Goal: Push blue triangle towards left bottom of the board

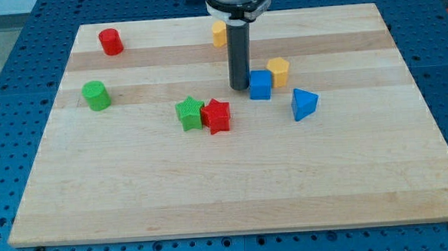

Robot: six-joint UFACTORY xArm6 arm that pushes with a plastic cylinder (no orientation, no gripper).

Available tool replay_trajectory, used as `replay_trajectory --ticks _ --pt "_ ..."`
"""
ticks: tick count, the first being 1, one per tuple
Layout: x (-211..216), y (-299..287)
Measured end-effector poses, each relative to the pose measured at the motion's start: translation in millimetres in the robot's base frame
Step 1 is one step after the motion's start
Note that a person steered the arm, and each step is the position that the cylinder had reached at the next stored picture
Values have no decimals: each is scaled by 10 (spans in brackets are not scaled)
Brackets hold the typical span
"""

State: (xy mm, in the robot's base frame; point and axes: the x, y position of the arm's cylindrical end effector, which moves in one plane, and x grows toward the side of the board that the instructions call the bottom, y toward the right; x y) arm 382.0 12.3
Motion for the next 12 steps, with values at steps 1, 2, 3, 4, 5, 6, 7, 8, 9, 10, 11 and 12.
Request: replay_trajectory --ticks 1,2,3,4,5,6,7,8,9,10,11,12 --pt "27 229" --pt "27 713" --pt "-61 1212" --pt "-76 1279" --pt "-105 1151" --pt "-268 790" --pt "-238 628" --pt "206 778" --pt "358 968" --pt "343 1174" --pt "329 1240" --pt "329 1244"
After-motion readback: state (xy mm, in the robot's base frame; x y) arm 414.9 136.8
